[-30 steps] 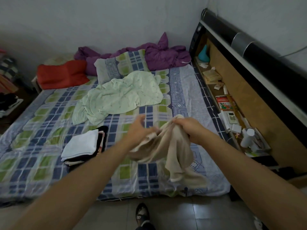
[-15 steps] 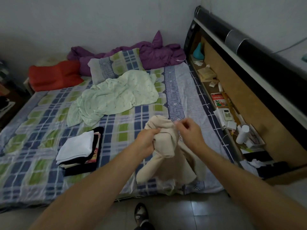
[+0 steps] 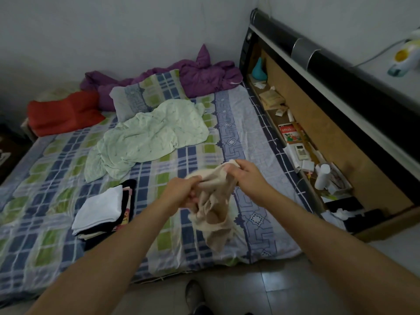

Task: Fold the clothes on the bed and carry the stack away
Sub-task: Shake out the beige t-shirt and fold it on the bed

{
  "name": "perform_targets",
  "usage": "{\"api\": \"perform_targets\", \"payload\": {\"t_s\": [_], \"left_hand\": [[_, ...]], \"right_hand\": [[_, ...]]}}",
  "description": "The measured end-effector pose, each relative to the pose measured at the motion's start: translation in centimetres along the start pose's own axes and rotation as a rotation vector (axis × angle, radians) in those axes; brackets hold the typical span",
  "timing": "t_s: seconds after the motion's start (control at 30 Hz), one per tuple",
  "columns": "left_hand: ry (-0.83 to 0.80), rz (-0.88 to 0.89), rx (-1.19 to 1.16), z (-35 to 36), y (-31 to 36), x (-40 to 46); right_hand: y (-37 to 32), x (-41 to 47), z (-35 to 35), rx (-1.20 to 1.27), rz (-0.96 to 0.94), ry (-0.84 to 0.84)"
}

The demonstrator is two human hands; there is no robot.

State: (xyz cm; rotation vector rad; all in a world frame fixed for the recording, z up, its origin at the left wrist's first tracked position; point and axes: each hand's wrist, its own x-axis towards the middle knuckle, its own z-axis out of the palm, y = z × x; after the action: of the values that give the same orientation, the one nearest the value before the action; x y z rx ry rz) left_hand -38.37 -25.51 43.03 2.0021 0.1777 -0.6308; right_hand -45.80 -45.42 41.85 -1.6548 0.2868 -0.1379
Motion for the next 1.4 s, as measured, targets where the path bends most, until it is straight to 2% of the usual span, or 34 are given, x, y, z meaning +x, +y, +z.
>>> {"api": "perform_targets", "payload": {"t_s": [0.03, 0.07, 0.1, 0.13, 0.2, 0.27, 0.33, 0.5, 0.67, 0.73, 0.83, 0.97, 1.03, 1.23, 1.4], "left_hand": [[0.087, 0.146, 0.157, -0.4, -0.3, 0.2], [0.132, 0.309, 0.208, -0.7, -0.2, 0.1], [0.088, 0.449, 0.215, -0.8, 0.3, -0.4], [-0.026, 0.561, 0.235, -0.8, 1.0, -0.8], [-0.253, 0.665, 0.338, -0.4, 2.5, -1.2], [-0.372, 0.662, 0.395, -0.1, 4.0, -1.5], [-0.374, 0.684, 0.430, -0.3, 5.2, -1.6], [-0.206, 0.804, 0.710, -1.8, 6.6, -1.8], [-0.003, 0.841, 0.607, -2.7, 6.8, -2.1], [0.052, 0.850, 0.563, -3.8, 6.7, -2.2], [0.200, 0.841, 0.555, -5.6, 6.1, -2.3], [0.365, 0.782, 0.605, -7.8, 4.5, -2.3], [0.370, 0.778, 0.604, -8.6, 3.8, -2.2], [0.404, 0.736, 0.394, -10.4, 2.9, -2.5], [0.443, 0.807, 0.466, -12.4, 2.3, -3.1]], "right_hand": [[-0.6, 0.1, 0.0, -0.057, -0.033, -0.037], [-1.1, 0.3, 0.1, -0.141, -0.077, -0.090], [-1.6, 0.4, 0.3, -0.225, -0.114, -0.143], [-2.1, 0.6, 0.6, -0.286, -0.138, -0.186], [-3.3, 0.7, 1.2, -0.383, -0.195, -0.260], [-4.4, 1.1, 1.9, -0.522, -0.288, -0.287], [-5.0, 1.3, 2.0, -0.563, -0.349, -0.266], [-3.1, 0.6, -0.1, -0.321, -0.240, -0.250], [2.8, 0.2, -2.9, -0.618, 0.029, -0.388], [5.0, 0.1, -4.2, -0.669, 0.103, -0.358], [6.6, 0.1, -6.2, -0.708, 0.107, -0.221], [6.5, 1.1, -7.7, -0.712, 0.063, -0.127], [5.6, 1.6, -7.9, -0.706, 0.028, -0.085], [2.3, 1.7, -8.1, -0.596, -0.150, 0.097], [-0.8, -0.2, -8.3, -0.616, -0.220, 0.044]]}}
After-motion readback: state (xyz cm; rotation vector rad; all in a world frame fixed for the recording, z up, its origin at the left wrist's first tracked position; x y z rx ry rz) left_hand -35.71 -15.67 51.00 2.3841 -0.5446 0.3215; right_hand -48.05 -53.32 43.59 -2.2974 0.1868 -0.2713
